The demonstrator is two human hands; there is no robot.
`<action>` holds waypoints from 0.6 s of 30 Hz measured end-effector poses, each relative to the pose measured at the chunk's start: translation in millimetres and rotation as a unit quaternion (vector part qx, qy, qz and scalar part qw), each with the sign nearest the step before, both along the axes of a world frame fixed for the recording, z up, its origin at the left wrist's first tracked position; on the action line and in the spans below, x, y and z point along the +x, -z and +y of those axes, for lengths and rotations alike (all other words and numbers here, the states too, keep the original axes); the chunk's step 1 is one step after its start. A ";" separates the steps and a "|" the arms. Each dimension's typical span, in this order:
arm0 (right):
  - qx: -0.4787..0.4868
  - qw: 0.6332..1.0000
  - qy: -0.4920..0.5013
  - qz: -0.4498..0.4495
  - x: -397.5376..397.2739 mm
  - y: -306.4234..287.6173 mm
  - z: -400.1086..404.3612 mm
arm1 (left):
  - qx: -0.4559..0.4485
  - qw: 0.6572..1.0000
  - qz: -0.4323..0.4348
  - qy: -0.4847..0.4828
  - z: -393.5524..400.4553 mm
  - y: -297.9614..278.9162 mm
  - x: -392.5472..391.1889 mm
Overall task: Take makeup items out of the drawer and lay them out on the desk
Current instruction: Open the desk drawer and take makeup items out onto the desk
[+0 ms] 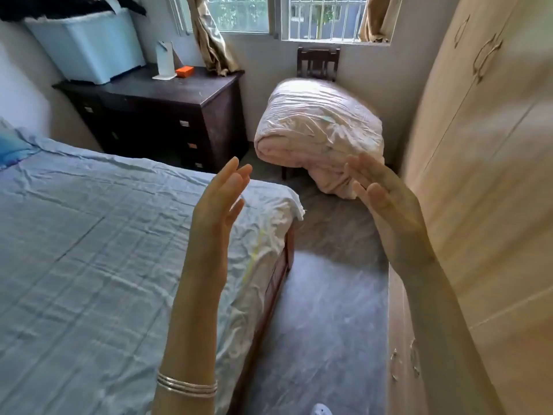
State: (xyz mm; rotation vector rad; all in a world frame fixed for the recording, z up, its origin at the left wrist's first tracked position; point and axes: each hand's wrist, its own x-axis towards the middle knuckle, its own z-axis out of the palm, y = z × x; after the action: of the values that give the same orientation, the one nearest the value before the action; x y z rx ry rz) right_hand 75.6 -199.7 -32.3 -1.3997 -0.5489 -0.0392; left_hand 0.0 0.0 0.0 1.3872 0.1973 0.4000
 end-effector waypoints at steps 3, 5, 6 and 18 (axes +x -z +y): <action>0.003 1.000 -0.003 0.015 40.1 -8.8 -13.2 | 0.005 1.000 -0.006 -0.006 -11.1 1.1 39.8; -0.010 1.000 -0.014 0.015 66.3 -11.8 -17.2 | 0.004 1.000 0.001 -0.004 -18.8 2.0 65.4; -0.010 1.000 -0.016 0.017 79.6 -11.7 -19.8 | 0.004 1.000 0.007 -0.002 -21.4 3.3 79.1; -0.023 0.999 -0.017 0.016 247.7 2.4 -10.1 | 0.014 1.000 0.001 -0.001 -8.5 18.1 244.7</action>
State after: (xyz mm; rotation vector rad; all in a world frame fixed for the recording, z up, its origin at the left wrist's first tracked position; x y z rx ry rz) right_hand 323.2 -209.8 -34.6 -1.4329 -0.5492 0.0225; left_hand 244.7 -8.5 -18.1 1.4145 0.1962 0.4050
